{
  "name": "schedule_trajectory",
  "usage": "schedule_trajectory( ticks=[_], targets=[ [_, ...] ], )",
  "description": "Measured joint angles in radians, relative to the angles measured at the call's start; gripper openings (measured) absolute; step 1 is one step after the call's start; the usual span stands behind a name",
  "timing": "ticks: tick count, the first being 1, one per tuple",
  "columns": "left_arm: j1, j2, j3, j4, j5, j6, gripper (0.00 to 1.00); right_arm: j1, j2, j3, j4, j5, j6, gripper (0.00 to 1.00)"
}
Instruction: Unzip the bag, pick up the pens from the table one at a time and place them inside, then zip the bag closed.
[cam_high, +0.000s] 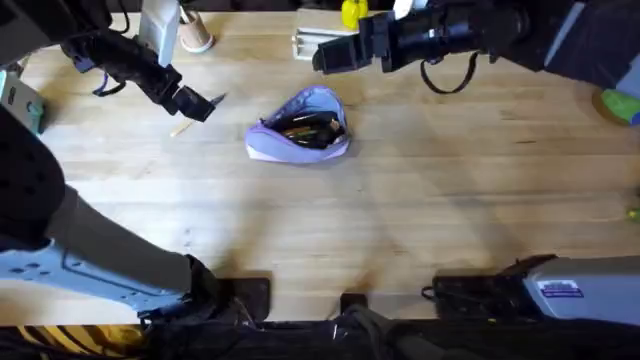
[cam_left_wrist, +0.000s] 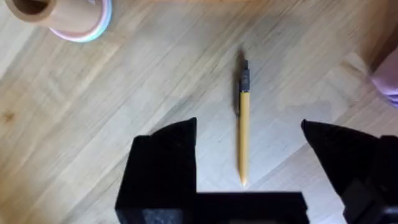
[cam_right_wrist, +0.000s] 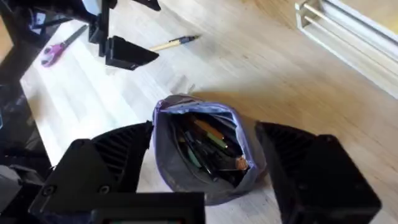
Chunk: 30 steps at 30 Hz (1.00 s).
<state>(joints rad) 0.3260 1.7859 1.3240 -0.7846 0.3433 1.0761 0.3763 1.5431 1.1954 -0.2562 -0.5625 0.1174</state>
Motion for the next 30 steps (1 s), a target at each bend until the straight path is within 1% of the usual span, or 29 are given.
schedule_trajectory(
  ticks=[4,8,23,30],
  targets=[
    [0.0,0.073,0.001,-0.017,-0.029,-0.033,0.993,0.0,-0.025,0.0,0.0,0.0,0.007,0.994],
    [0.0,0.145,0.003,-0.026,-0.037,-0.046,0.993,0.0,-0.036,0.0,0.0,0.0,0.01,0.994],
    [0.007,0.204,0.069,-0.042,-0.018,-0.063,0.992,0.0,-0.036,0.0,-0.001,0.0,0.01,0.994],
    [0.008,0.206,0.071,-0.041,-0.014,-0.063,0.992,0.0,-0.036,0.0,-0.001,-0.001,0.01,0.994]
  ],
)
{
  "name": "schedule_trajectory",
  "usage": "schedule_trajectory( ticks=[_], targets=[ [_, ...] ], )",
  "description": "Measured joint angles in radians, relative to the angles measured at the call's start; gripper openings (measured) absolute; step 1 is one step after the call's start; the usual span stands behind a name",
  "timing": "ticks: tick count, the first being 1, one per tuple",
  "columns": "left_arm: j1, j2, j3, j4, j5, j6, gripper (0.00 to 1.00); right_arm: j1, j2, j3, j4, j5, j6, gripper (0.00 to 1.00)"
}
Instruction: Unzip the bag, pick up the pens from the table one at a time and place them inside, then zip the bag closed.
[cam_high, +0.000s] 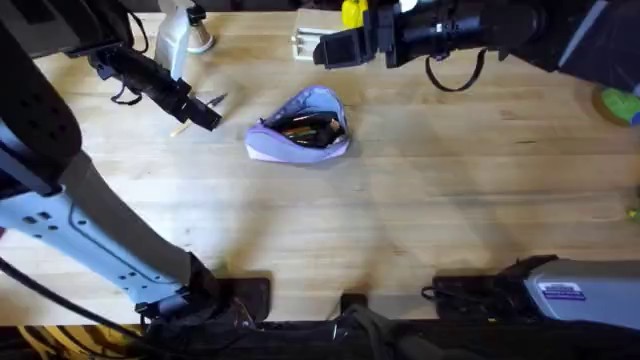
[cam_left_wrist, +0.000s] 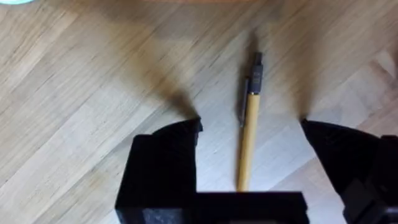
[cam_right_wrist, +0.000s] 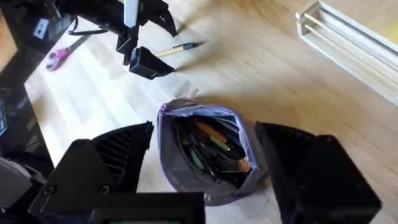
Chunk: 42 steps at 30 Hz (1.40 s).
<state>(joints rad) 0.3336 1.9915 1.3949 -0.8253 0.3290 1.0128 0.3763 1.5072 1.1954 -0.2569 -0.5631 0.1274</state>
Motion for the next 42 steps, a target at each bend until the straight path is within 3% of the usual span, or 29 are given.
schedule_trajectory(
  ticks=[5,8,10,11,12,13,24,30,31,36,38,42],
  targets=[
    [0.0,0.002,0.001,0.004,0.001,-0.033,0.976,0.0,0.0,0.0,0.001,0.0,0.0,0.994],
    [0.002,0.006,0.006,0.018,-0.001,-0.053,0.801,0.0,0.0,0.0,0.008,0.0,0.0,0.994],
    [0.006,0.01,0.009,0.026,0.005,-0.064,0.642,0.0,0.0,0.0,0.013,0.0,0.0,0.994],
    [0.006,0.015,0.012,0.013,0.045,-0.08,0.206,0.0,0.0,0.0,0.014,0.0,0.0,0.994],
    [0.005,0.016,0.011,0.003,0.059,-0.078,0.092,0.0,0.0,0.0,0.014,0.0,0.0,0.994],
    [0.004,0.014,0.012,0.003,0.062,-0.082,0.062,0.0,0.0,0.0,0.014,0.0,0.0,0.994],
    [0.006,0.028,0.039,-0.023,0.069,-0.197,0.054,-0.001,0.0,0.0,0.018,0.0,0.0,0.994],
    [0.007,0.07,0.106,-0.112,0.1,-0.182,0.051,-0.04,-0.054,0.0,0.017,-0.001,0.0,0.994],
    [0.006,0.087,0.126,-0.156,0.139,-0.17,0.048,-0.09,-0.118,0.0,0.013,0.001,0.0,0.994],
    [-0.004,0.089,0.125,-0.2,0.173,-0.141,0.045,-0.175,-0.204,0.0,-0.03,0.054,0.0,0.994],
    [-0.048,-0.017,0.123,-0.211,0.176,-0.129,0.041,-0.25,-0.229,0.0,-0.042,0.103,0.0,0.994],
    [-0.095,-0.148,0.123,-0.228,0.187,-0.129,0.039,-0.261,-0.229,0.0,-0.061,0.108,0.0,0.994]
  ],
)
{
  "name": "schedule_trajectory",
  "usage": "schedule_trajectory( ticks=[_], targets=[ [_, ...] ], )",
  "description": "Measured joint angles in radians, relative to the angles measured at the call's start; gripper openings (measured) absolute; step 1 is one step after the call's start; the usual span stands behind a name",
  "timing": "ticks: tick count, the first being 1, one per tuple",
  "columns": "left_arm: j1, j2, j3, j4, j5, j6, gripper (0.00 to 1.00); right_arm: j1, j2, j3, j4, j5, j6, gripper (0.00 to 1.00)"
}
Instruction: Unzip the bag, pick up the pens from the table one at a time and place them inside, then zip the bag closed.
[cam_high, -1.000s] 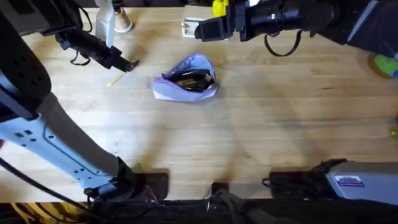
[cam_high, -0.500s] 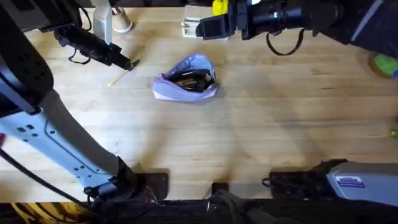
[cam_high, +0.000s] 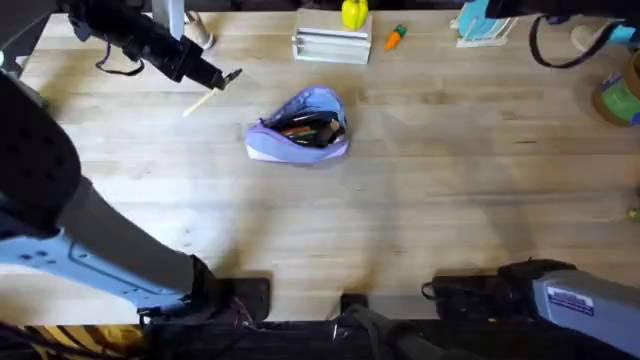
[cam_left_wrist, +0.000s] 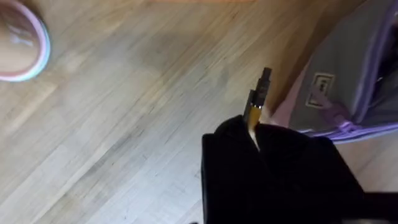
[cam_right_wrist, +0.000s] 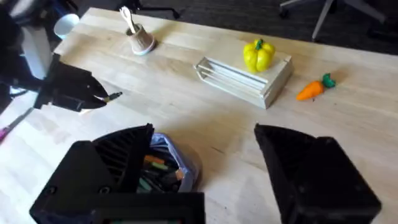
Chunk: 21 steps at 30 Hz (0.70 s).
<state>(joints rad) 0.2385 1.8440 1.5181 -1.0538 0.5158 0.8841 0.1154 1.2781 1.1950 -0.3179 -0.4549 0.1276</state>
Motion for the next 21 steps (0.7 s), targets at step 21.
schedule_trajectory(
  ticks=[21],
  targets=[
    [-0.41,-0.141,0.0,-0.065,0.251,0.048,0.041,-0.003,0.0,0.0,-0.243,-0.048,-0.001,0.994]
  ],
)
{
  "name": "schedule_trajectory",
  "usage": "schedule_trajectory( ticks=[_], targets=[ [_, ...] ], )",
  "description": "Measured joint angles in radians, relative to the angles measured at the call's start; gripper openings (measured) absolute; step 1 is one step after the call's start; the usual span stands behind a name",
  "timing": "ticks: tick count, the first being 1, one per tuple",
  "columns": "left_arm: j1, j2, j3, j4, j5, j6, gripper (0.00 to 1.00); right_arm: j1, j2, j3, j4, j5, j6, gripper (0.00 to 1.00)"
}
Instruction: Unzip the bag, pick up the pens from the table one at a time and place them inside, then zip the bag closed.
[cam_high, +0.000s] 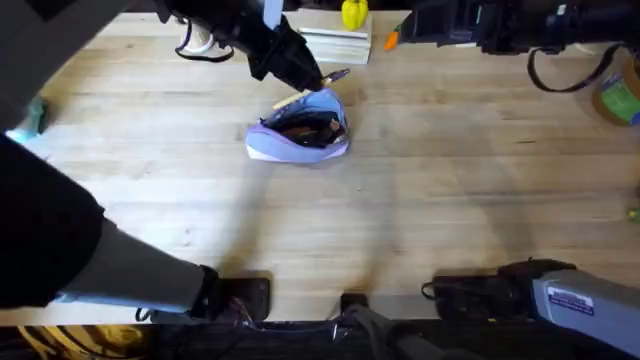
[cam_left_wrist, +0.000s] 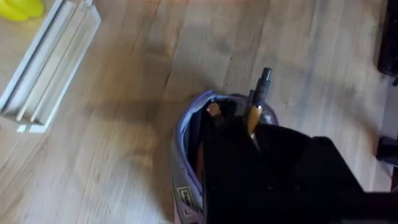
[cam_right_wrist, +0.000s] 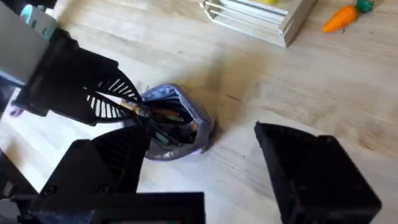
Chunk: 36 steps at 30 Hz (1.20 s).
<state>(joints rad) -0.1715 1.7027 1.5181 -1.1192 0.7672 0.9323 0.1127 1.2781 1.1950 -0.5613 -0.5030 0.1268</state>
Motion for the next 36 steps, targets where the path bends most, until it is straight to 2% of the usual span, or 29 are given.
schedule_trajectory(
  ticks=[7,12,18,23,29,35,36],
  targets=[
    [-0.069,0.058,0.0,0.009,0.019,0.004,0.041,-0.001,0.0,0.0,-0.015,-0.054,-0.05,0.994],
    [-0.073,0.129,0.0,0.009,0.008,0.004,0.041,0.017,0.0,0.0,-0.134,-0.104,-0.186,0.994],
    [-0.072,0.175,0.0,0.009,-0.039,0.004,0.041,0.101,0.0,0.0,-0.262,-0.069,-0.393,0.994],
    [-0.072,0.212,0.0,-0.013,-0.119,0.004,0.041,0.16,0.0,0.0,-0.262,0.004,-0.469,0.994],
    [-0.072,0.28,0.0,-0.087,-0.262,0.004,0.041,0.168,0.0,0.0,-0.262,0.053,-0.503,0.994],
    [-0.073,0.28,0.0,-0.09,-0.29,0.005,0.044,0.168,0.0,0.0,-0.262,0.078,-0.516,0.994],
    [-0.073,0.28,0.0,-0.089,-0.294,0.009,0.095,0.168,0.0,0.0,-0.261,0.08,-0.517,0.994]
  ],
)
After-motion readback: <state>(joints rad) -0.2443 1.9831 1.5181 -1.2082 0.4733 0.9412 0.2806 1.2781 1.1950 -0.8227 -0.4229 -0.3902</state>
